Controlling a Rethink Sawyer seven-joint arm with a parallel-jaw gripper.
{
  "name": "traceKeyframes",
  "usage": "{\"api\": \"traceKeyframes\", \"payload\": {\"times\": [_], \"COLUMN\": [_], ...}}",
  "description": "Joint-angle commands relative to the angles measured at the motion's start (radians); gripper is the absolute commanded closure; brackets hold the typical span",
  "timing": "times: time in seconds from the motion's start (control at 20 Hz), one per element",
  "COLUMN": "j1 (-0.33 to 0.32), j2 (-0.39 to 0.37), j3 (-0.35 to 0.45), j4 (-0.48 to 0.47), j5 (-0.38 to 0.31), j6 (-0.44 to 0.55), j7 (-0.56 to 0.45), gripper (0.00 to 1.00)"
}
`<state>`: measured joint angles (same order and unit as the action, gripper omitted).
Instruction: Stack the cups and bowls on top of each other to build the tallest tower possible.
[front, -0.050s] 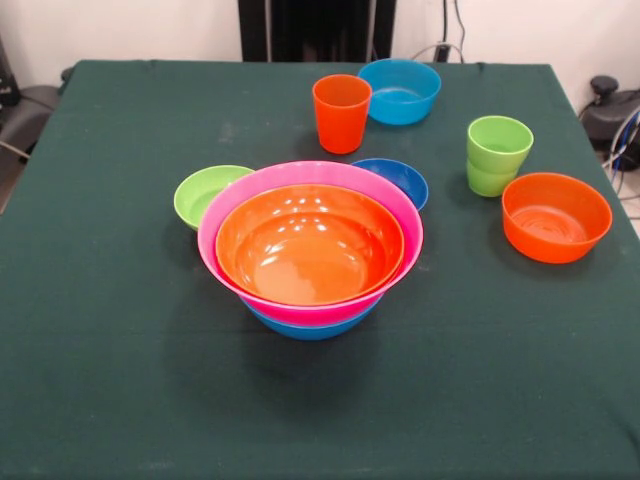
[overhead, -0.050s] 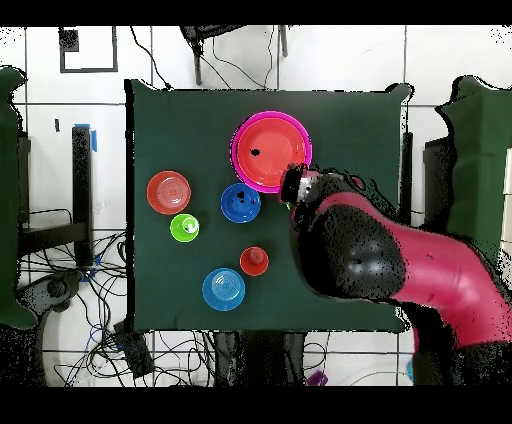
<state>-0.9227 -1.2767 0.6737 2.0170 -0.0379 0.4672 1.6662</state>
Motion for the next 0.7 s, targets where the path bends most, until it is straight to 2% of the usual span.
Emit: {"api": "traceKeyframes", "payload": {"times": [0.05, 0.35, 0.7], "j1": [-0.048, -0.079, -0.079], "j2": [-0.027, 0.051, 0.153], "j3": [0.177, 0.200, 0.171], "j4": [0.192, 0.181, 0.143], "j5": [-0.012, -0.123, -0.254], "j6": [-0.042, -0.096, -0.140], "j7": [-0.157, -0.128, -0.103], "gripper": [0.00, 0.00, 0.00]}}
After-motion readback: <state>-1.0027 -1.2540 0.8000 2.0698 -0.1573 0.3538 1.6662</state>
